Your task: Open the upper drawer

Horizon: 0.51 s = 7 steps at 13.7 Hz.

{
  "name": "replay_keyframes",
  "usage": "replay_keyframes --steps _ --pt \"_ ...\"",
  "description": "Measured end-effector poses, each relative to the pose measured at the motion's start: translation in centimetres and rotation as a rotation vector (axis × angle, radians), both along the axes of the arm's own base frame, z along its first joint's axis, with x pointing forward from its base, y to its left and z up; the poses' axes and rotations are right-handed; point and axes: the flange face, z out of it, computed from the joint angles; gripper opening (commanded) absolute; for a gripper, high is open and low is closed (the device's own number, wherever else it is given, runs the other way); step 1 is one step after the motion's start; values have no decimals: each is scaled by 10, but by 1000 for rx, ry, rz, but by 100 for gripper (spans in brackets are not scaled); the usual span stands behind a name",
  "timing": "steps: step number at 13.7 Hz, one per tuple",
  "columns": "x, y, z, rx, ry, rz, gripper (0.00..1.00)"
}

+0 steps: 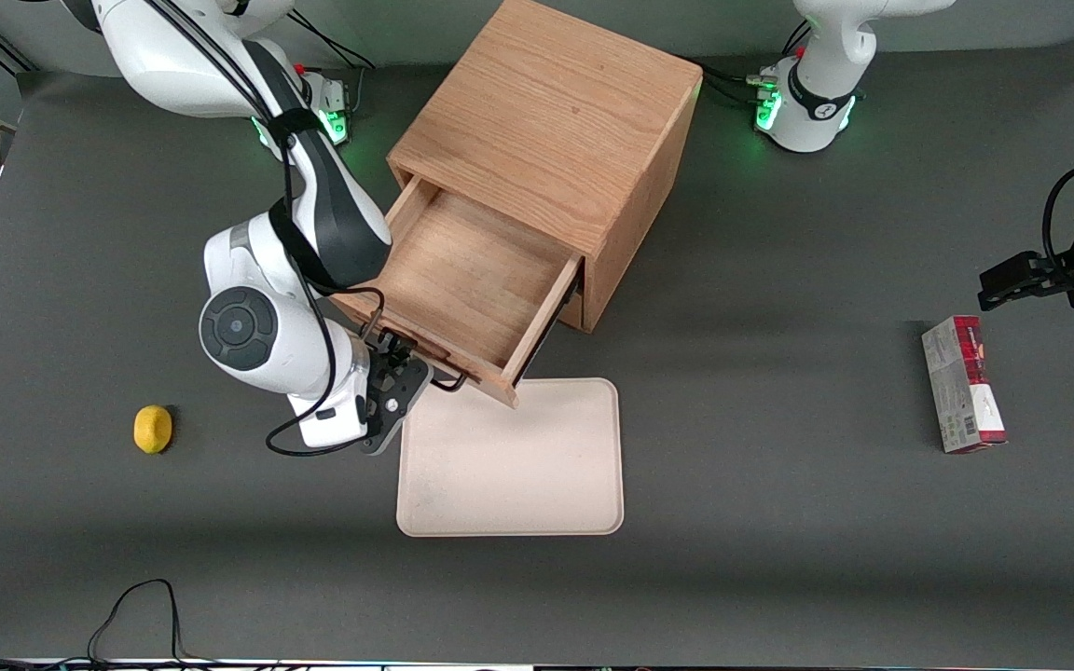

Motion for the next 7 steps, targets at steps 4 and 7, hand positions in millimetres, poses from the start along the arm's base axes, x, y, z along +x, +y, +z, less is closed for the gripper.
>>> replay_keyframes --steps 4,7 --pt "12 -14 1 -3 -1 -22 100" --pt "21 -19 4 -6 1 -29 100"
